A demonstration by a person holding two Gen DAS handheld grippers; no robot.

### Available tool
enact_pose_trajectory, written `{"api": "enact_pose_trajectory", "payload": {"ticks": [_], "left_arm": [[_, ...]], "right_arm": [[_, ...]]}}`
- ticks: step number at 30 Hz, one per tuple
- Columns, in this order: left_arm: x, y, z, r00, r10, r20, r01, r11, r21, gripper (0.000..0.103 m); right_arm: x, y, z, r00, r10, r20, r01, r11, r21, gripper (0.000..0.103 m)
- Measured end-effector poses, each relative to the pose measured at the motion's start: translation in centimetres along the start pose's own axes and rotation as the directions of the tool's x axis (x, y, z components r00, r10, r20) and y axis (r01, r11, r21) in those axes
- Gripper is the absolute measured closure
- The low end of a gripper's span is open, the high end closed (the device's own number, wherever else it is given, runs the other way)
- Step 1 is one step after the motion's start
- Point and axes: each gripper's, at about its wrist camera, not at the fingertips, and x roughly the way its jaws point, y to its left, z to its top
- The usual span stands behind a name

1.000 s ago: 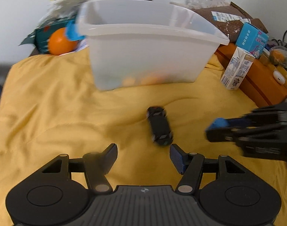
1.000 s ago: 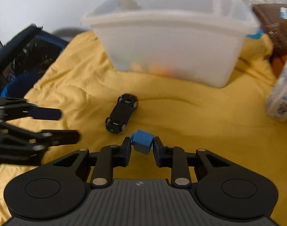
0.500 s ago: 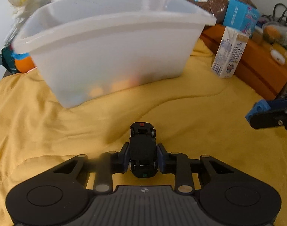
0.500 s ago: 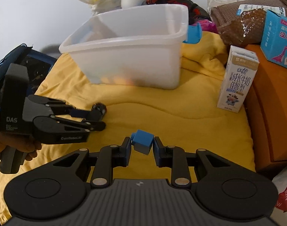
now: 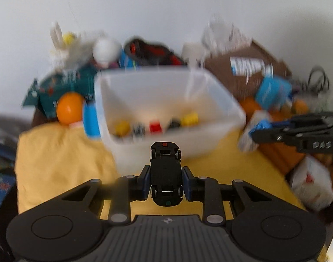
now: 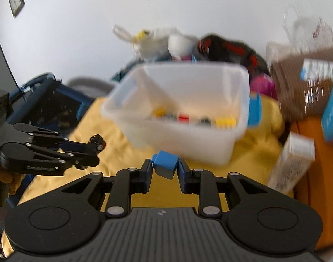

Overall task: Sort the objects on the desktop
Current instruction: 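Carry the blue cube and black car into the clear bin and release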

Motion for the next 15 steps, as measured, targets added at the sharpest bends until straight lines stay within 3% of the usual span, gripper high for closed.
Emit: {"api": "enact_pose_trajectory", "payload": {"ticks": [6,11,15], "left_arm": [[-0.4,0.6,6.7,1.0,0.008,0.029,-0.009,1.0,0.022,0.07],[1.5,1.8,11.2,0.999,-0.001,-0.041,-0.001,0.999,-0.048,0.07],[3.1,1.9,12.6,0.997,0.013,-0.081,-0.017,0.999,-0.05,0.07]], "right_arm": [[-0.2,-0.7,6.2,0.999,-0.021,0.029,0.021,1.0,-0.008,0.075],[1.2,-1.5,10.8,0.998,-0.064,-0.005,0.063,0.997,-0.041,0.075],[2.7,-2.6,12.8,0.997,-0.057,-0.057,0.057,0.998,-0.002,0.075]]}}
